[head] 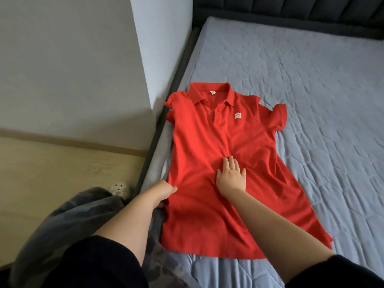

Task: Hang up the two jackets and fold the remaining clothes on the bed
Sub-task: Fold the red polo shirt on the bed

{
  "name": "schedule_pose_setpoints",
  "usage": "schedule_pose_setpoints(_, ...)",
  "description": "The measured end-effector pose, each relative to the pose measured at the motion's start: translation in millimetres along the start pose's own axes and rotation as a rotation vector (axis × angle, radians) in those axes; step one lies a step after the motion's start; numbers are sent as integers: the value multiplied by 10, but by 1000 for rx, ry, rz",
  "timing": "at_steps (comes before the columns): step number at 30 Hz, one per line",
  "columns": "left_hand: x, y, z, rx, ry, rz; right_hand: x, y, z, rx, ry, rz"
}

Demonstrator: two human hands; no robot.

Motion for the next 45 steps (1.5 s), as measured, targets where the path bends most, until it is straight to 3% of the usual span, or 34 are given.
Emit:
schedule_pose_setpoints(3, -92, -126, -11, -67, -150, -110, -2, -21, 36, -49, 24, 37)
schedule_pose_setpoints(6, -125, -75, -20, -86, -226, -63, -9, -29, 41, -58, 33, 48)
schedule_pose_setpoints(11, -306, -146, 202, 5, -616, -164, 28, -21, 47, -57, -56, 56)
schedule_pose_setpoints(15, -458, -278, 327, 53, -826, -252, 7, -44, 50, -82, -35, 65)
schedule_pose_setpoints(17, -476, -343, 280, 107, -787, -288, 3, -46, 47, -86, -20, 65)
schedule_pose_setpoints(19, -379, -358, 171, 144, -622, -252, -2, -62, 37, -80, -7, 73)
schedule_pose_setpoints(23, -89, -85, -82, -112, -176, 11, 8, -153, -2, -36, 26, 65)
schedule_pose_setpoints(25, 10, 75, -204, -78, 19, 141, 53, -225, -43, -20, 39, 28)
schedule_pose_setpoints(27, 55, 246, -268, 38, 152, 245, 138, -321, -99, -11, 41, -14)
schedule_pose_setpoints(30, 149, 465, -343, -90, 236, 316, 349, -475, -169, 30, -1, -26)
schedule_pose_setpoints(35, 420, 946, -491, -520, 189, 420, 868, -660, -345, -18, -8, -16)
schedule_pose_setpoints(40, 821, 1293, -519, -973, -106, 296, 1361, -691, -267, 189, -147, 85)
schedule_pose_setpoints(45, 1060, 1622, -501, -1221, -297, 300, 1568, -573, -121, 210, -291, 101)
Point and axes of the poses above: each hand's wrist, its own x-axis towards the middle knuckle, its own z-axis out of the palm, y = z × x, the point moved 6 cm from there along x, towards the middle knuckle, and after that the axes turned 9 degrees about -y, right-handed, at the moved point
